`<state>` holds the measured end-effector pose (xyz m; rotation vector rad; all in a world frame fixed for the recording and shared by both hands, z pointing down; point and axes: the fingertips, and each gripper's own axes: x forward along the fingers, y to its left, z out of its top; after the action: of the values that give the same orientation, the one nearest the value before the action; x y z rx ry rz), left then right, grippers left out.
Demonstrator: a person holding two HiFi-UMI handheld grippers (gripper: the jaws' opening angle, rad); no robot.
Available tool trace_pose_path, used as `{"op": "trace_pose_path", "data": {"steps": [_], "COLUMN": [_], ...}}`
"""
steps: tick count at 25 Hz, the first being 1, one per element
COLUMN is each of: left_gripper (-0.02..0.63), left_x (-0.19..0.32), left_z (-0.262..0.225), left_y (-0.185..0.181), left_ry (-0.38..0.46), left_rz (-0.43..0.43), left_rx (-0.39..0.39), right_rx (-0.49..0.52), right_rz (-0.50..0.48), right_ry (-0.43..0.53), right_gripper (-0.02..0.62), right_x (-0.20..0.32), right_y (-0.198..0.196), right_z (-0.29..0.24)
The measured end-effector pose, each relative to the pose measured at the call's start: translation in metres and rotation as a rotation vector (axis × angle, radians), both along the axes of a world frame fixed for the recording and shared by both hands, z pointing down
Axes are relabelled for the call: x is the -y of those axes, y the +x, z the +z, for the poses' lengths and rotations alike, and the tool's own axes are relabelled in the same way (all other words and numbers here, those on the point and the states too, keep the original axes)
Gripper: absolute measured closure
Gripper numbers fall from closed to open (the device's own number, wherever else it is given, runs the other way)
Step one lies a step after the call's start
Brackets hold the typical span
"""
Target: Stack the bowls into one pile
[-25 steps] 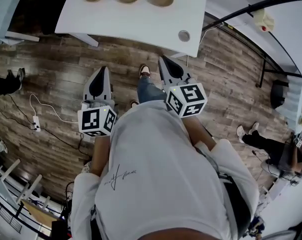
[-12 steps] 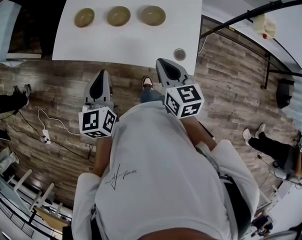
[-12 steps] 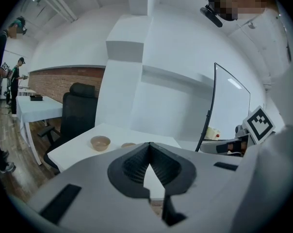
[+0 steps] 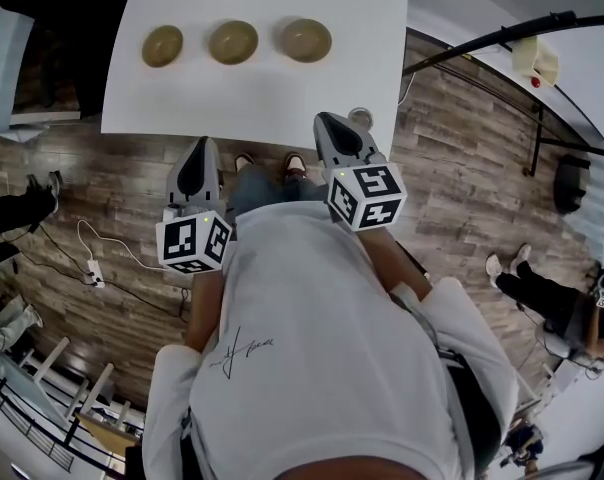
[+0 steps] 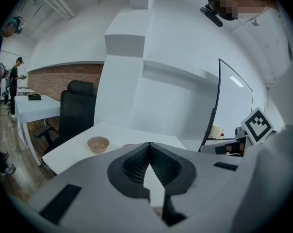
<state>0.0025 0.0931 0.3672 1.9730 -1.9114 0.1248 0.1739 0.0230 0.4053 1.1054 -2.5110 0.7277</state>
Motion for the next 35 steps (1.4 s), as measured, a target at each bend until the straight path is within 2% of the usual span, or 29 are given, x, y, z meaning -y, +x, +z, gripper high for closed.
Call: {"op": "trace_pose_path", "data": {"steps": [7, 24, 29, 35], "left_gripper": [0.603, 0.603, 0.603, 0.603], "left_x": [0.034, 0.138, 0.151, 0.149], "left_z": [0.010, 0.014, 0.020, 0.035], "left_y": [-0.029, -0.090, -0.103, -0.096], "left_ry": [-0.011, -0.032, -0.031, -0.047], "left_rz": [0.025, 0.283, 0.356, 0.481], "left_rx": [-0.032, -0.025, -0.035, -0.040], "right_rx": [-0.016, -0.043, -0.100, -0.167], "right_rz": [0.037, 0.255, 0.304, 0.364], "right_ry": [-0.022, -0.051, -0.082, -0.110], "right_gripper": [0.584, 0.584, 0.584, 0.584], "right_x": [0.026, 0.083, 0.086, 0.089], "right_y": [-0.020, -0.069, -0.081, -0.073], "right_z": [0.007, 0.006, 0.025, 0.047]}}
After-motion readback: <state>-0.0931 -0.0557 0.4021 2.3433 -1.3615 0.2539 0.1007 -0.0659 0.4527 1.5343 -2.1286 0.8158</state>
